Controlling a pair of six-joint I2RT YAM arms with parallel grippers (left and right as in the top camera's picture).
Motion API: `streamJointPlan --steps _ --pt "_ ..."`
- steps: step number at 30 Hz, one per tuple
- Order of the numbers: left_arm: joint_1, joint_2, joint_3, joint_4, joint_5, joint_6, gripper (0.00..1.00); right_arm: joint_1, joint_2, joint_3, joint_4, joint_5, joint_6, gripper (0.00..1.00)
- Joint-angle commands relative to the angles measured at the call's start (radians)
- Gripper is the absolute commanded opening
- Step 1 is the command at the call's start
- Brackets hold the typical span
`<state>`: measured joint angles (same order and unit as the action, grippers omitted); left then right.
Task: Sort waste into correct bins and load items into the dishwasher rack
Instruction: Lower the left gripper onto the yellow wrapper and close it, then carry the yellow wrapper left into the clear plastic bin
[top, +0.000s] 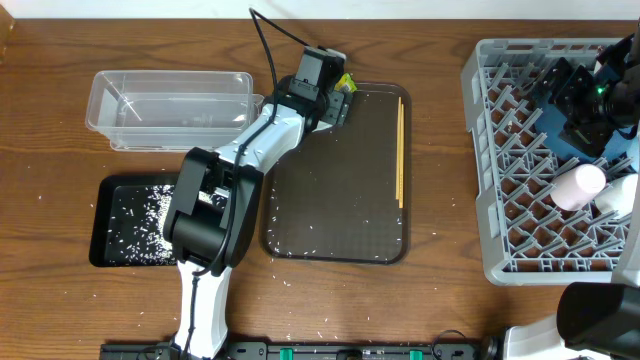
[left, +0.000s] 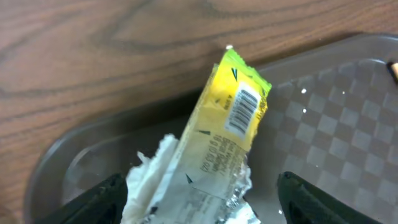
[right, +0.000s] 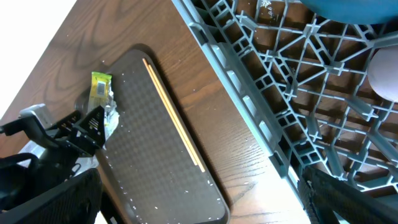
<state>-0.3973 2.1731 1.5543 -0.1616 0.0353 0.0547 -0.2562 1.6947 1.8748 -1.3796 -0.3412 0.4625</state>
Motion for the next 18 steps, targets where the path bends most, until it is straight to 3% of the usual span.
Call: streamJointPlan --steps 1,8,10,14,18 --pt "-0.001 0.006 0.007 -0.029 0.025 0.009 0.77 0.007 0.005 0.002 -0.002 -0.003 -0.007 0.99" --pt "-0.001 0.018 0.005 -0.092 0.025 0.009 0.75 0.007 0.005 0.002 -0.002 -0.003 -0.007 0.99" --pt "-0.001 0.018 0.005 -0.092 0.025 0.009 0.71 0.007 0.005 0.002 -0.002 -0.003 -0.007 0.99" --pt "-0.002 0.017 0.005 -0.092 0.025 0.008 0.51 0.007 0.005 0.002 -0.002 -0.003 -0.007 0.99" --pt "-0.004 0.017 0.005 -0.093 0.025 0.008 0.44 0.007 0.005 0.002 -0.002 -0.003 -0.007 0.99"
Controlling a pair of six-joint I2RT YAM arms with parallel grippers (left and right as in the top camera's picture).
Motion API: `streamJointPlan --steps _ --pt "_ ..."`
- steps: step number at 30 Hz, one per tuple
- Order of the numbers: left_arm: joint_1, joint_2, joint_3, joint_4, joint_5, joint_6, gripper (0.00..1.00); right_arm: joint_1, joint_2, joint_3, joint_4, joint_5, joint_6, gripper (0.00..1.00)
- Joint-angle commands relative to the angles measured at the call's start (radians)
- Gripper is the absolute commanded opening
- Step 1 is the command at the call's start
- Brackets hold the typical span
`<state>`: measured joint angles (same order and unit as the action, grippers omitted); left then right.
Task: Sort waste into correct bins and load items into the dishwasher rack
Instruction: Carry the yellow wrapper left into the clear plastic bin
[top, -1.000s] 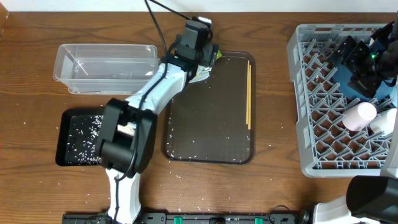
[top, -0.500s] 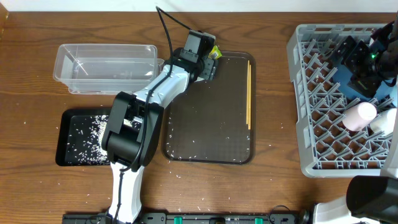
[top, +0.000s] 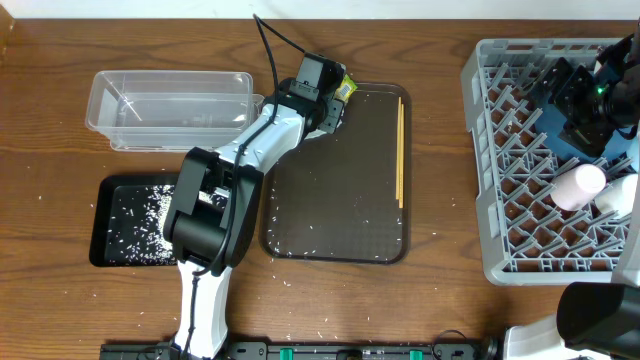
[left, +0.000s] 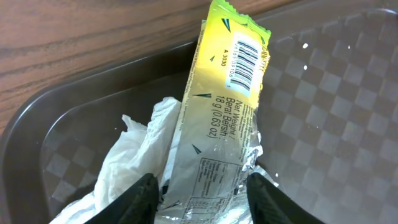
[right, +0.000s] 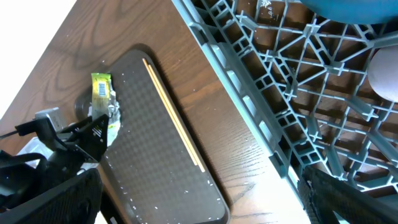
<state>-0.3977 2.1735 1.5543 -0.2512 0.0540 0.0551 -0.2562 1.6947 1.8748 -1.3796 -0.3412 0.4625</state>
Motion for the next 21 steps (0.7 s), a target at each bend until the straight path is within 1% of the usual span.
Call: streamJointPlan --steps 1,2,5,7,8,9,14,17,21 --pt "-0.004 0.017 0.005 -0.006 0.006 0.008 0.42 0.007 0.005 0.002 -0.002 -0.003 -0.007 0.99" --pt "-0.004 0.017 0.005 -0.006 0.006 0.008 0.35 0.007 0.005 0.002 -0.002 -0.003 -0.007 0.99" --pt "-0.006 0.016 0.005 -0.012 0.006 0.008 0.23 0.007 0.005 0.002 -0.002 -0.003 -0.007 0.99" --pt "-0.008 0.01 0.005 -0.027 0.006 0.006 0.18 0.007 0.005 0.002 -0.002 -0.003 -0.007 0.99" --pt "-0.008 0.006 0.005 -0.035 0.006 0.0 0.14 0.007 0.005 0.002 -0.002 -0.003 -0.007 0.99" --pt "-0.008 0.0 0.005 -0.047 0.006 -0.013 0.12 0.007 0.005 0.002 -0.002 -0.003 -0.007 0.99" --pt "-0.008 -0.049 0.005 -0.093 0.006 -0.084 0.06 0.007 0.005 0.002 -0.002 -0.003 -0.007 0.99" --pt "-0.008 -0.095 0.005 -0.127 0.007 -0.141 0.06 0.007 0.005 0.002 -0.002 -0.003 -0.007 0.99" --pt "-0.01 -0.157 0.005 -0.168 0.008 -0.177 0.06 0.007 0.005 0.002 -0.002 -0.003 -0.007 0.99"
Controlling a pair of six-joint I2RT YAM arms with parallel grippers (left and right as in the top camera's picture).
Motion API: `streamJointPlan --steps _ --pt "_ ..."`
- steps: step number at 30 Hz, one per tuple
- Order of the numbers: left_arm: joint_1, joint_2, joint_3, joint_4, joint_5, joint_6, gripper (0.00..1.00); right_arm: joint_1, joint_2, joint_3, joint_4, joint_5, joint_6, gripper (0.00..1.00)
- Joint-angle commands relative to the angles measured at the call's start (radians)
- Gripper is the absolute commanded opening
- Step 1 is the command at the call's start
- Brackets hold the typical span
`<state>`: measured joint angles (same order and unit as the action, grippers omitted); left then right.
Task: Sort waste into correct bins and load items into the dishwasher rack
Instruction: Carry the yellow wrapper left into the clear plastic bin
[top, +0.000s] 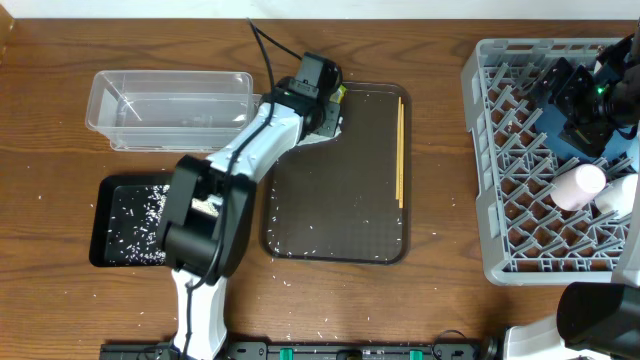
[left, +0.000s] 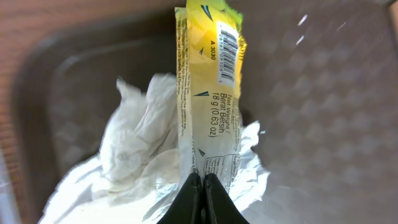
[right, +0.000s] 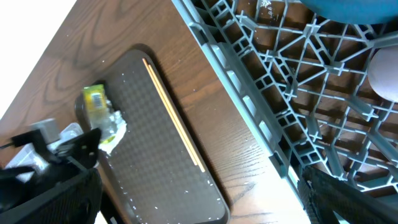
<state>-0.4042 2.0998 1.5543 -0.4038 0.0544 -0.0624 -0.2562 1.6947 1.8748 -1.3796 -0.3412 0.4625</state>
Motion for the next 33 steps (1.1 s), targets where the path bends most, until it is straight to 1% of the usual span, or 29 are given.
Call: streamJointPlan --steps 1,10,12,13,17,23,25,28,33 --pt "-0.003 -0.097 0.005 -0.024 0.007 -0.071 0.06 0.007 0.005 0.002 -0.002 -0.003 -0.007 0.99" --pt "0.0 -0.191 0.005 -0.044 0.006 -0.083 0.06 0.007 0.005 0.002 -0.002 -0.003 -0.007 0.99" --pt "0.009 -0.216 0.006 -0.039 0.002 -0.103 0.06 0.007 0.005 0.002 -0.002 -0.003 -0.007 0.99" --pt "0.016 -0.229 0.005 -0.037 -0.01 -0.139 0.06 0.007 0.005 0.002 -0.002 -0.003 -0.007 0.99" --pt "0.077 -0.286 0.005 -0.045 -0.076 -0.357 0.06 0.007 0.005 0.002 -0.002 -0.003 -0.007 0.99" --pt "0.203 -0.31 0.005 -0.098 -0.078 -0.69 0.06 0.007 0.005 0.002 -0.002 -0.003 -0.007 0.99" --pt "0.246 -0.308 0.005 -0.134 -0.106 -0.796 0.06 0.007 0.005 0.002 -0.002 -0.003 -0.007 0.99" --pt "0.295 -0.308 0.005 -0.186 -0.158 -0.9 0.06 0.007 0.005 0.002 -0.002 -0.003 -0.007 0.99" --pt "0.35 -0.308 0.005 -0.251 -0.227 -1.025 0.06 0.007 0.005 0.002 -0.002 -0.003 -0.007 0.99"
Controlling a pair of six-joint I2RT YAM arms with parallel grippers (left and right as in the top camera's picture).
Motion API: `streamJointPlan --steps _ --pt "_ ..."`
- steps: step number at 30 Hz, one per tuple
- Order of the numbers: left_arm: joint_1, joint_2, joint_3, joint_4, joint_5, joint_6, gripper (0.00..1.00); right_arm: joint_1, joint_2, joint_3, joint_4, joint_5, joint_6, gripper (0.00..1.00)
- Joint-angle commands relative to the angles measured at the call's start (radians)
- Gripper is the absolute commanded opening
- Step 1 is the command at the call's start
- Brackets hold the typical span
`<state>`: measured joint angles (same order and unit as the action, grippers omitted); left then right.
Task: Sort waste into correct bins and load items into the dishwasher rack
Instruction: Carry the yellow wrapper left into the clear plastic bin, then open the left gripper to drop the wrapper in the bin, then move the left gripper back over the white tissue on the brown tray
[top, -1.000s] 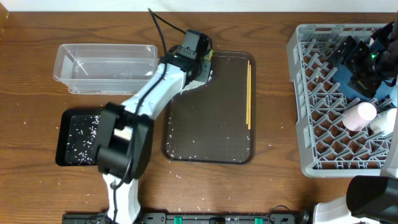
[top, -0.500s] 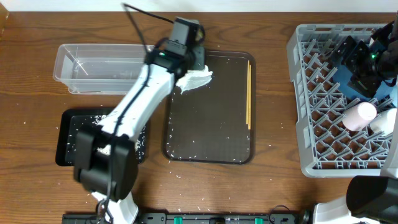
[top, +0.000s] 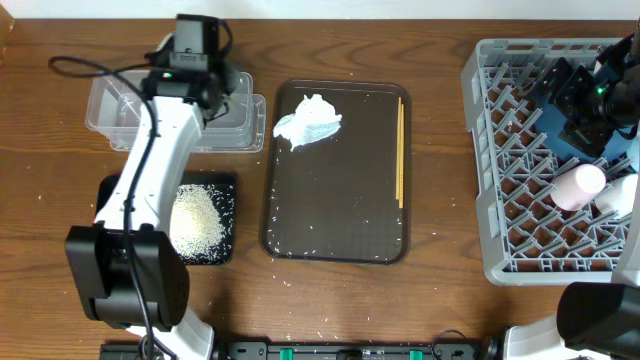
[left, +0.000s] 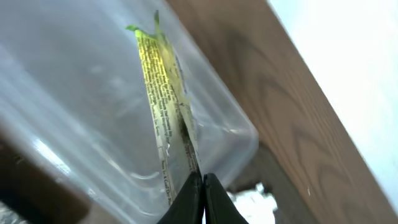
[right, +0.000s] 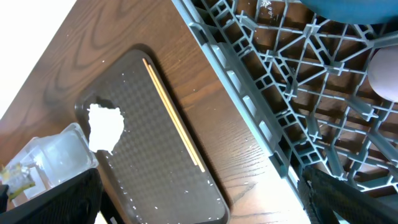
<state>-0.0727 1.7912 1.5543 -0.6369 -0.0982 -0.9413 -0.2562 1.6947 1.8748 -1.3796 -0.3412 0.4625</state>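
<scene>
My left gripper (left: 200, 182) is shut on a yellow-green snack wrapper (left: 163, 93), which hangs edge-on over the clear plastic bin (left: 74, 106). From overhead the left gripper (top: 212, 82) is at the right end of that clear bin (top: 130, 115). A crumpled white napkin (top: 308, 120) and a pair of chopsticks (top: 400, 150) lie on the brown tray (top: 335, 220). My right gripper (right: 199, 202) stands open above the grey dishwasher rack (top: 500, 150).
A black tray (top: 225, 250) with a heap of rice sits in front of the clear bin, partly under my left arm. A pale cup (top: 578, 187) and a blue item lie in the rack. Rice grains are scattered over the wooden table.
My left gripper has moved with the wrapper from the brown tray's far left corner to over the clear bin. The napkin stays behind on the tray, now uncovered. The right arm is unchanged.
My left jaws first stood wide open either side of the wrapper lying on the napkin. They were then closer in on it, then shut on it at the tray corner. Now the wrapper hangs from them over the clear bin.
</scene>
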Motion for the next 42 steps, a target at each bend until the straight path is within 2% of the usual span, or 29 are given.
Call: streamJointPlan --steps 1,7,8,9,10,11,13,14,19,27,37,42 --pt "0.025 0.0 0.005 -0.02 -0.08 -0.151 0.06 0.007 0.005 0.002 -0.002 -0.003 -0.007 0.99" --pt "0.045 0.001 0.005 -0.021 -0.08 -0.153 0.06 0.007 0.005 0.002 -0.002 -0.003 -0.007 0.99" --pt "0.045 0.001 0.005 -0.021 -0.08 -0.153 0.15 0.007 0.005 0.002 -0.002 -0.003 -0.007 0.99" --pt "0.045 0.001 0.005 -0.021 -0.079 -0.153 0.3 0.007 0.005 0.002 -0.002 -0.003 -0.007 0.99" --pt "0.045 0.001 0.005 -0.021 -0.079 -0.153 0.38 0.007 0.005 0.002 -0.002 -0.003 -0.007 0.99" --pt "0.045 0.001 0.005 -0.021 -0.079 -0.153 0.43 0.007 0.005 0.002 -0.002 -0.003 -0.007 0.99" --pt "0.045 0.001 0.005 -0.027 -0.078 -0.152 0.59 0.007 0.005 0.002 -0.002 -0.003 -0.007 0.99" --pt "0.045 0.001 0.005 -0.029 -0.078 -0.151 0.62 0.007 0.005 0.002 -0.002 -0.003 -0.007 0.99" --pt "0.04 0.0 0.005 -0.026 0.037 -0.017 0.62 0.007 0.005 0.002 -0.002 -0.003 -0.007 0.99" --pt "-0.053 -0.001 0.005 -0.018 0.219 0.295 0.6 0.007 0.005 0.002 -0.002 -0.003 -0.007 0.99" --pt "-0.302 0.002 0.005 0.022 0.213 0.607 0.64 0.007 0.005 0.002 -0.002 -0.003 -0.007 0.99" --pt "-0.387 0.004 0.005 0.046 0.084 0.624 0.64 0.007 0.005 0.002 -0.002 -0.003 -0.007 0.99"
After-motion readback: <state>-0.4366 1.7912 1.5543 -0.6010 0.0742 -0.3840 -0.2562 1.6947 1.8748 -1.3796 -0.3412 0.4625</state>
